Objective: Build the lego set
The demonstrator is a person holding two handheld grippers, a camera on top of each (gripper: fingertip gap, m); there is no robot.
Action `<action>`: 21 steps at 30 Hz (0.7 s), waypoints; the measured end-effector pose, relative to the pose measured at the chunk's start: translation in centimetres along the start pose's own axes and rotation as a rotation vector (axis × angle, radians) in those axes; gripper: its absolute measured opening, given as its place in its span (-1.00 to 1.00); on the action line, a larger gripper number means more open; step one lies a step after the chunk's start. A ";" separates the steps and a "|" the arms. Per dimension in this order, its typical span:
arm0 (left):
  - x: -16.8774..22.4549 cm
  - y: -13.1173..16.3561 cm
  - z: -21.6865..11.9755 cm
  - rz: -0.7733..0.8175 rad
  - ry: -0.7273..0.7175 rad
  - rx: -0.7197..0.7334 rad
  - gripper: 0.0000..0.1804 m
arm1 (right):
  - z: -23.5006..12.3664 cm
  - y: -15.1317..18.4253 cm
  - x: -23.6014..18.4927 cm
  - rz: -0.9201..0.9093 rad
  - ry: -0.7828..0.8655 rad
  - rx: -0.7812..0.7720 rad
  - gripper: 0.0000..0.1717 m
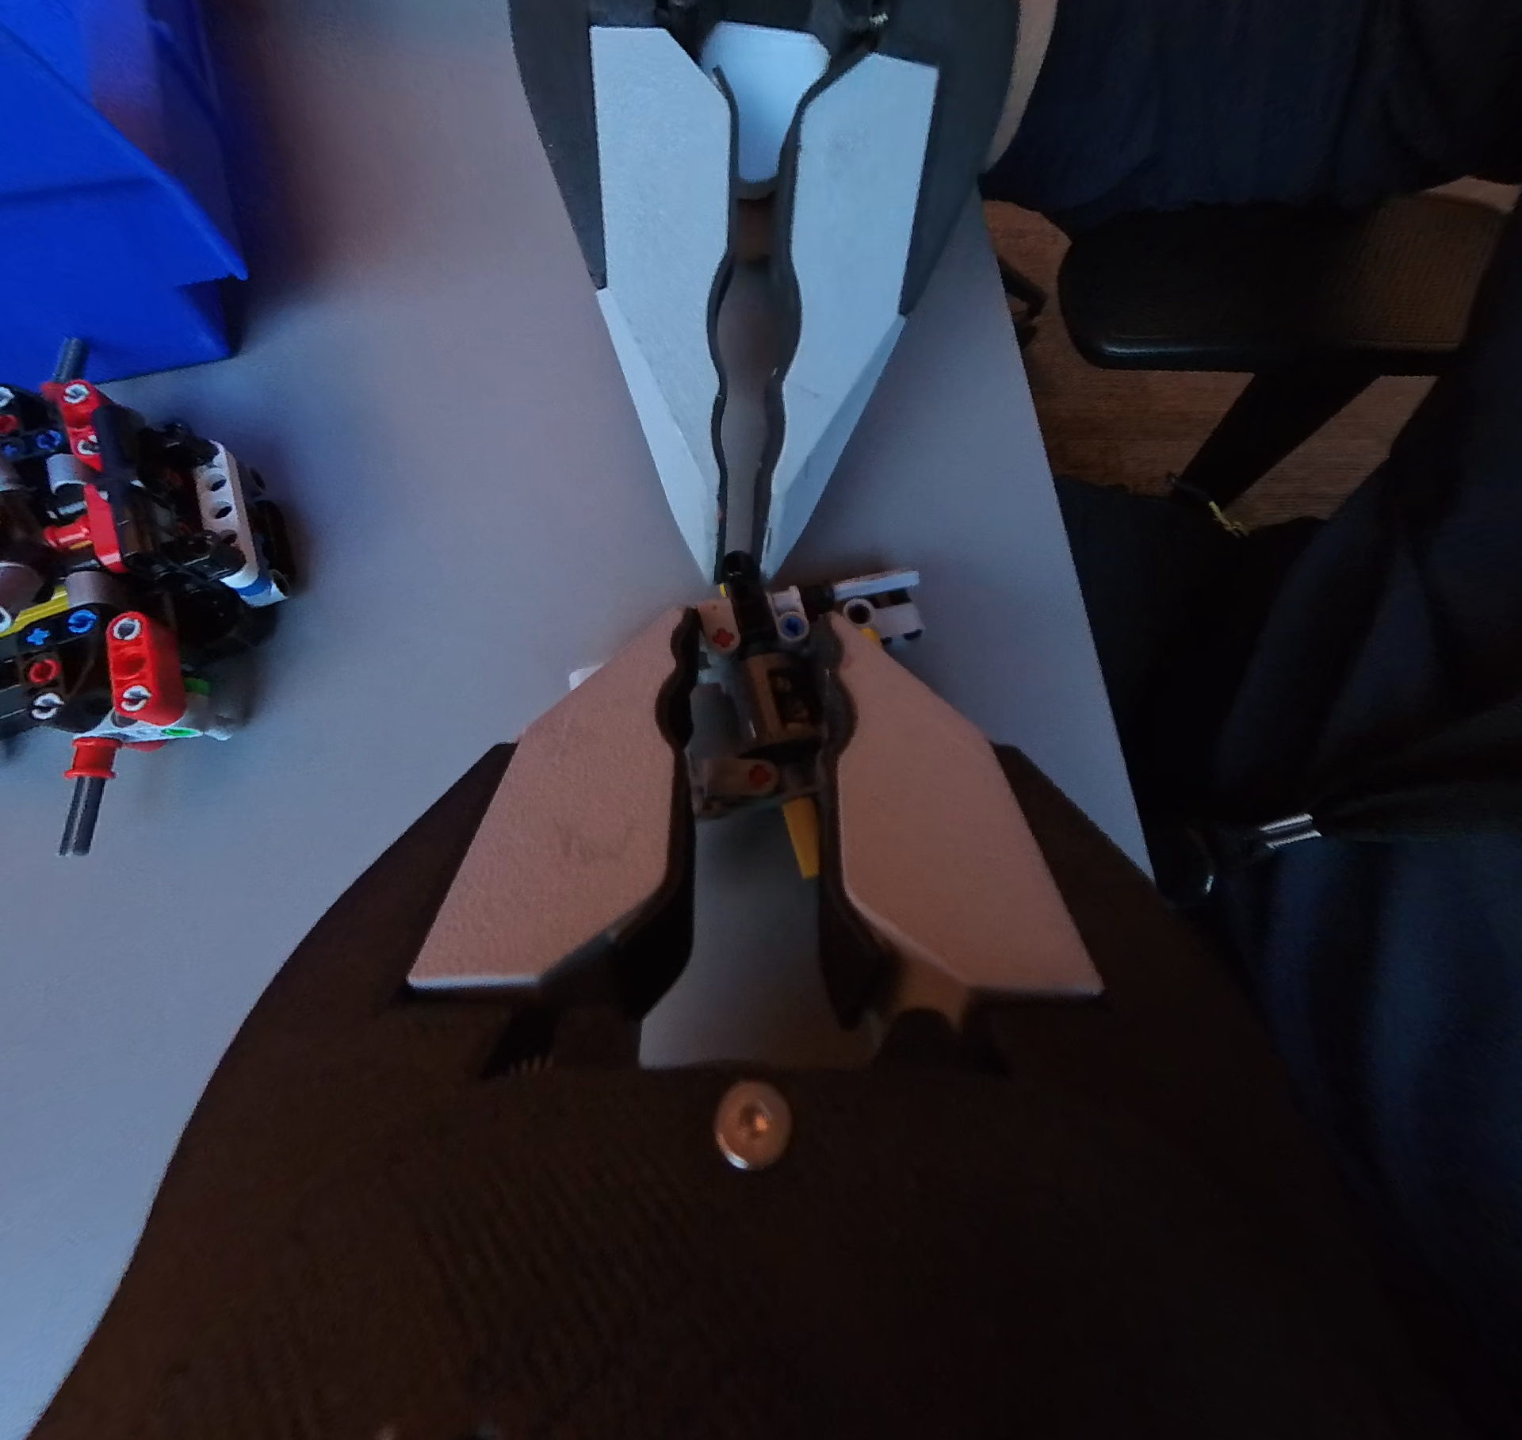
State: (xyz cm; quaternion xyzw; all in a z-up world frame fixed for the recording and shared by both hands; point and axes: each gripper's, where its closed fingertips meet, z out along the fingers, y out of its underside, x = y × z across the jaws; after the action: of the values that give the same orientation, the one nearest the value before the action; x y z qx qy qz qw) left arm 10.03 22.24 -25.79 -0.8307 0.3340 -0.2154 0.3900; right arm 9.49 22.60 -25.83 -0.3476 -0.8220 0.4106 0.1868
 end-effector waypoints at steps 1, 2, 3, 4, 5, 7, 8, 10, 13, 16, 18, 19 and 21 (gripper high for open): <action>-0.1 0.1 0.0 -0.005 -0.005 -0.003 -0.70 | 0.0 0.0 0.0 0.020 -0.012 0.000 -0.95; -0.3 0.0 0.0 -0.014 -0.011 -0.003 -0.67 | -0.1 0.1 0.0 0.044 -0.026 -0.002 -0.95; -0.3 0.0 0.0 -0.022 -0.009 -0.001 -0.67 | -0.1 0.2 0.1 0.071 -0.041 -0.004 -0.96; -0.4 0.0 -0.1 -0.031 -0.006 0.004 -0.65 | -0.2 0.2 0.1 0.099 -0.059 -0.003 -0.96; -0.4 -0.1 -0.1 -0.041 -0.002 0.010 -0.66 | -0.2 0.2 0.1 0.130 -0.080 0.000 -0.96; -0.6 -0.2 -0.3 -0.062 0.007 0.022 -0.66 | -0.4 0.3 0.1 0.201 -0.122 0.003 -0.96; -0.6 -0.3 -0.3 -0.071 0.016 0.027 -0.69 | -0.5 0.2 0.2 0.236 -0.141 0.009 -0.96; -0.5 -0.3 -0.4 -0.081 0.030 0.033 -0.73 | -0.6 0.2 0.2 0.293 -0.172 0.019 -0.96; -0.8 -0.2 -0.3 -0.100 0.023 0.026 -0.75 | -0.6 0.3 0.5 0.309 -0.154 0.016 -0.96; -0.7 -0.1 -0.2 -0.114 0.044 0.018 -0.78 | -0.7 0.2 0.5 0.211 -0.082 0.020 -0.96; -0.6 -0.1 -0.2 -0.103 0.037 0.016 -0.78 | -0.9 -0.2 0.6 0.105 -0.006 0.045 -0.96; -0.6 0.0 -0.2 -0.093 0.034 0.014 -0.78 | -1.1 -0.2 1.1 0.105 0.033 0.056 -0.96; -0.5 0.0 -0.2 -0.082 0.029 0.013 -0.78 | -1.6 0.2 1.8 0.187 0.022 0.060 -0.96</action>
State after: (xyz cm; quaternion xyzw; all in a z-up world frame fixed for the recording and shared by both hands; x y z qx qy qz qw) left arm 9.53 22.51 -25.70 -0.8380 0.3039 -0.2454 0.3811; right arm 9.29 24.82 -25.00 -0.4215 -0.7714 0.4466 0.1669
